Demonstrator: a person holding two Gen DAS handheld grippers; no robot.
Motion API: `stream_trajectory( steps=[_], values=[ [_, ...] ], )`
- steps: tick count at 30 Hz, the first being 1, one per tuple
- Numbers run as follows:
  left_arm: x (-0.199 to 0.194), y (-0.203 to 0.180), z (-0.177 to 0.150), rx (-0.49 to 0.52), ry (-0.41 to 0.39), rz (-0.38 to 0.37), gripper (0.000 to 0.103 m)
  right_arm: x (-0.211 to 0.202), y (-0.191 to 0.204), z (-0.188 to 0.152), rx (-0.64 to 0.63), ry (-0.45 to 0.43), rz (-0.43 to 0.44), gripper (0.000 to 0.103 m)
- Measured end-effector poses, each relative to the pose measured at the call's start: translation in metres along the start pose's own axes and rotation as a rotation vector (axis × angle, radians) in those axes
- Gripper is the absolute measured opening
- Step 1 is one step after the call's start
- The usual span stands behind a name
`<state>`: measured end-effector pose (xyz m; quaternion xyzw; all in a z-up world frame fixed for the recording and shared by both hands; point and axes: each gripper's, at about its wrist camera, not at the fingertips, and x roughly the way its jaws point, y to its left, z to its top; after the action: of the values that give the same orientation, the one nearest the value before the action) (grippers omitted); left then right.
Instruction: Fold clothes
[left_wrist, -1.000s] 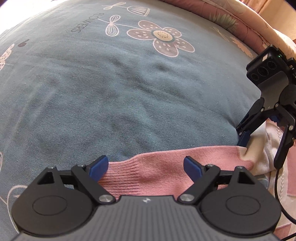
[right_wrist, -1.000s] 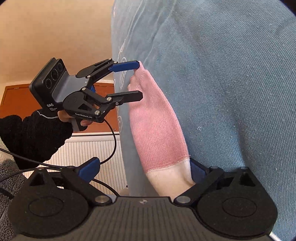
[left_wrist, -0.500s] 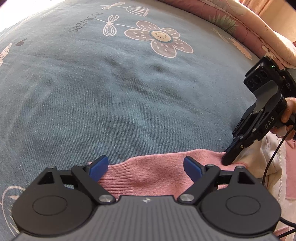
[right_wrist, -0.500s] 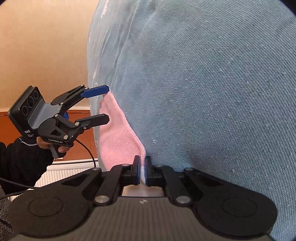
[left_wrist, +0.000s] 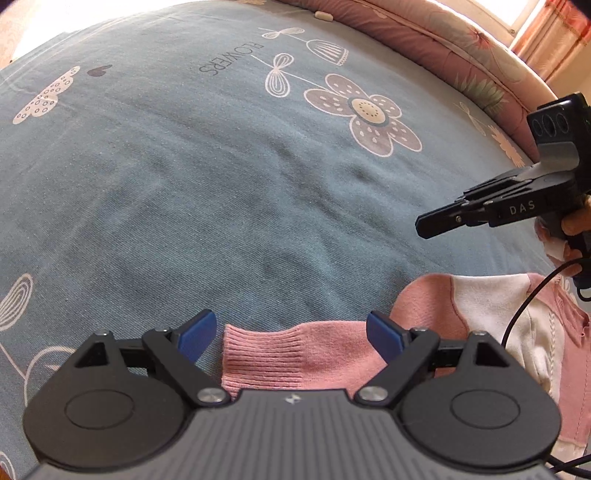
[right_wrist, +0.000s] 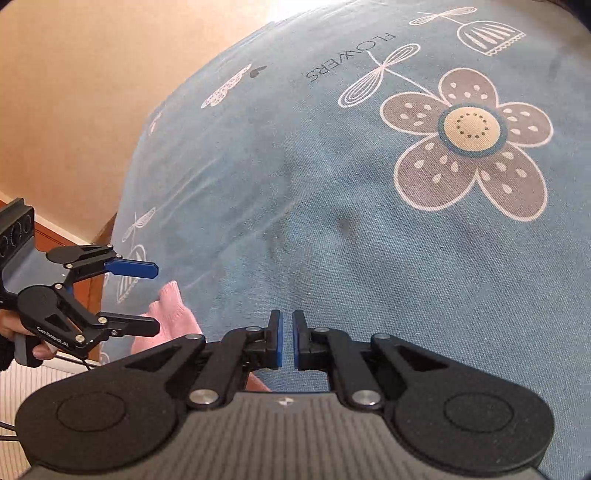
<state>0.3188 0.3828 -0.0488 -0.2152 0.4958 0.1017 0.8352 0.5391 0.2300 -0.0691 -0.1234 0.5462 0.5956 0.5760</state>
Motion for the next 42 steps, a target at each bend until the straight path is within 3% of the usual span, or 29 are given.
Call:
stream_trajectory(
  steps=[7, 10, 13, 16, 20, 24, 31, 33, 34, 38, 42],
  values=[
    [0.008, 0.014, -0.011, -0.009, 0.047, 0.043, 0.087, 0.000, 0.015, -0.037, 0.018, 0.022, 0.014, 0.016],
    [0.004, 0.014, -0.014, -0.016, 0.040, 0.041, 0.082, -0.001, 0.018, -0.046, 0.061, 0.009, 0.049, 0.018],
    [-0.001, 0.007, -0.020, 0.003, 0.012, 0.050, 0.082, 0.000, 0.020, -0.036, 0.061, -0.002, 0.085, 0.026],
    [0.002, 0.004, -0.027, 0.016, 0.016, 0.067, 0.082, 0.010, 0.027, -0.017, 0.035, 0.014, 0.132, 0.026],
    [0.001, 0.009, -0.035, -0.016, 0.007, 0.068, 0.082, 0.041, 0.044, 0.007, -0.058, 0.112, 0.180, 0.026],
    [-0.003, 0.018, -0.042, -0.061, 0.003, 0.059, 0.082, 0.082, 0.053, 0.010, -0.135, 0.254, 0.197, 0.026],
    [-0.007, 0.029, -0.053, -0.093, -0.010, 0.063, 0.082, 0.103, 0.061, 0.017, -0.167, 0.298, 0.261, 0.026],
    [-0.007, 0.030, -0.052, -0.100, -0.013, 0.065, 0.082, 0.104, 0.068, 0.016, -0.198, 0.289, 0.237, 0.023],
    [-0.007, 0.030, -0.051, -0.102, -0.014, 0.065, 0.082, 0.104, 0.072, 0.015, -0.213, 0.284, 0.225, 0.013],
    [-0.011, 0.034, -0.046, -0.105, -0.025, 0.062, 0.082, 0.095, 0.082, 0.014, -0.234, 0.229, 0.169, 0.010],
    [-0.018, 0.036, -0.039, -0.106, -0.054, 0.067, 0.082, 0.073, 0.093, 0.031, -0.214, 0.062, 0.139, 0.010]
  ],
)
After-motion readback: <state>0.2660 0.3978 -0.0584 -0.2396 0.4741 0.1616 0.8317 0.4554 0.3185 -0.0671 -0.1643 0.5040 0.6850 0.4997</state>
